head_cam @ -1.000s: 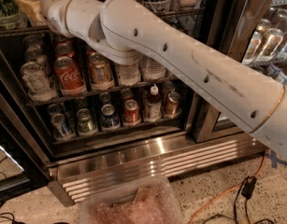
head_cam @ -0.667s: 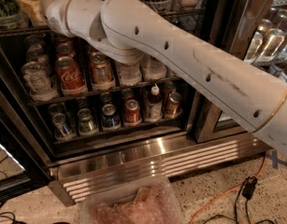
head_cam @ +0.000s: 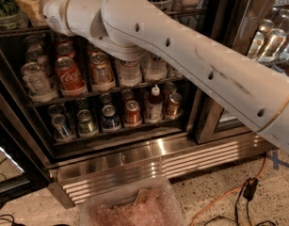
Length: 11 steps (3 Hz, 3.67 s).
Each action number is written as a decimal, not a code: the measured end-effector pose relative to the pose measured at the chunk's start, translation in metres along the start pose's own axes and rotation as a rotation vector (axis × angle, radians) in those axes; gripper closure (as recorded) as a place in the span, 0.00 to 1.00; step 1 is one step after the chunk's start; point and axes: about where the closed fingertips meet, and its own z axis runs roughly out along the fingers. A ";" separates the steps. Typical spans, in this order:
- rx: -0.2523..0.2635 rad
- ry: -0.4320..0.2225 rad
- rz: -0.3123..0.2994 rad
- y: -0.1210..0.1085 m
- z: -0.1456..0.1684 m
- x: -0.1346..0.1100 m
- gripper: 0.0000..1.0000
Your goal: Pick water bottle from top shelf of fridge
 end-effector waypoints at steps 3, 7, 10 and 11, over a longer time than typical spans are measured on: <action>-0.039 0.019 -0.006 0.009 0.005 0.001 1.00; -0.063 0.071 -0.151 0.016 -0.022 -0.030 1.00; -0.084 0.080 -0.183 0.022 -0.024 -0.040 1.00; -0.088 0.077 -0.191 0.023 -0.024 -0.043 1.00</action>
Offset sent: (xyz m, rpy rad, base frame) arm -0.0516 -0.0104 0.0226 -0.2133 -0.0458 0.0829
